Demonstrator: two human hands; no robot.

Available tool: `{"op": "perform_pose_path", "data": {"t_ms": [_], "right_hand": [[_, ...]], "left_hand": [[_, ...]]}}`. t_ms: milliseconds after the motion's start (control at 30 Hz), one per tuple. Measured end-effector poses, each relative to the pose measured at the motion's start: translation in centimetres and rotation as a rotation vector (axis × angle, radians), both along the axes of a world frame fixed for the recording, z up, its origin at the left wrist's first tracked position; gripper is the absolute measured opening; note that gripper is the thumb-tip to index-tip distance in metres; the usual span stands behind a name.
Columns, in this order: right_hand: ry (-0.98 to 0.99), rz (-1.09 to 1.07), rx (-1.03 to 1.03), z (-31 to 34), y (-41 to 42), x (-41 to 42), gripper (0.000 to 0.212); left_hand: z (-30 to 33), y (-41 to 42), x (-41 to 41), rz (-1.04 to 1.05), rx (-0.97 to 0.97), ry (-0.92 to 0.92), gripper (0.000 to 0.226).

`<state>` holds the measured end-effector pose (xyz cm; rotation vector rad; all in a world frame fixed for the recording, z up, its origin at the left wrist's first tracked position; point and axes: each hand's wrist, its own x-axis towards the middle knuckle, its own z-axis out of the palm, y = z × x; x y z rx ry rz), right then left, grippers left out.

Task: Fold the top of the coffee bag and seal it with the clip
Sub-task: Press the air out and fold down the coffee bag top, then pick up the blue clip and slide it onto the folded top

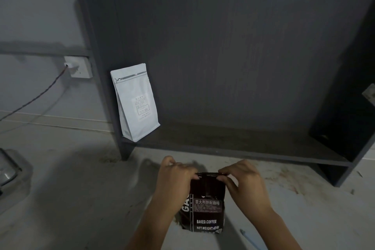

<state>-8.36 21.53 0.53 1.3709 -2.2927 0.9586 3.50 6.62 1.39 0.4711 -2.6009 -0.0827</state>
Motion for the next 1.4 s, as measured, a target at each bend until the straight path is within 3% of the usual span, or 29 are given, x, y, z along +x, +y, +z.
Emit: {"op": "perform_pose_path", "data": {"t_ms": [200, 367, 433, 533, 600, 700, 833, 933, 1033, 1200, 1333, 1400], "right_hand": [[-0.137, -0.022, -0.097, -0.8, 1.4, -0.9, 0.011], [-0.481, 0.106, -0.08, -0.9, 0.6, 0.5, 0.011], [-0.514, 0.096, -0.079, -1.7, 0.2, 0.8, 0.014], [-0.543, 0.051, -0.135, -2.0, 0.2, 1.1, 0.033], [-0.518, 0.036, -0.182, -2.1, 0.3, 1.7, 0.032], [-0.497, 0.05, -0.246, -2.2, 0.4, 2.0, 0.017], [-0.449, 0.082, -0.045, -2.5, -0.1, 1.7, 0.007], [-0.44, 0.085, 0.026, -1.9, -0.2, 2.0, 0.005], [-0.5, 0.111, 0.062, -1.8, 0.8, 1.6, 0.025], [-0.285, -0.274, 0.171, -5.0, 5.2, 0.4, 0.047], [-0.443, -0.459, 0.548, -8.6, 8.6, 0.4, 0.069], [-0.48, -0.453, 0.674, -10.2, 9.6, 0.6, 0.067]], "left_hand": [[-0.6, -0.9, 0.3, 0.01, 0.005, -0.003, 0.016], [-0.1, 0.3, 0.4, -0.071, 0.078, 0.018, 0.009], [0.1, 0.4, 0.5, -0.11, 0.222, 0.059, 0.01], [-0.2, 0.7, 1.2, -0.126, 0.661, 0.193, 0.018], [-0.6, 1.2, 2.0, -0.103, 0.722, 0.285, 0.032], [-0.5, 1.7, 2.4, -0.126, 0.766, 0.367, 0.031], [-2.1, 1.4, 2.3, -0.069, 0.972, 0.359, 0.031], [-3.2, 1.4, 2.2, -0.054, 0.985, 0.316, 0.032], [-3.6, 1.1, 2.0, -0.033, 1.001, 0.304, 0.028], [-4.3, 1.2, 1.8, 0.019, 1.024, 0.338, 0.021], [-4.6, 1.4, 1.6, 0.032, 1.079, 0.404, 0.024], [-4.9, 1.5, 1.5, 0.033, 1.084, 0.414, 0.025]]}}
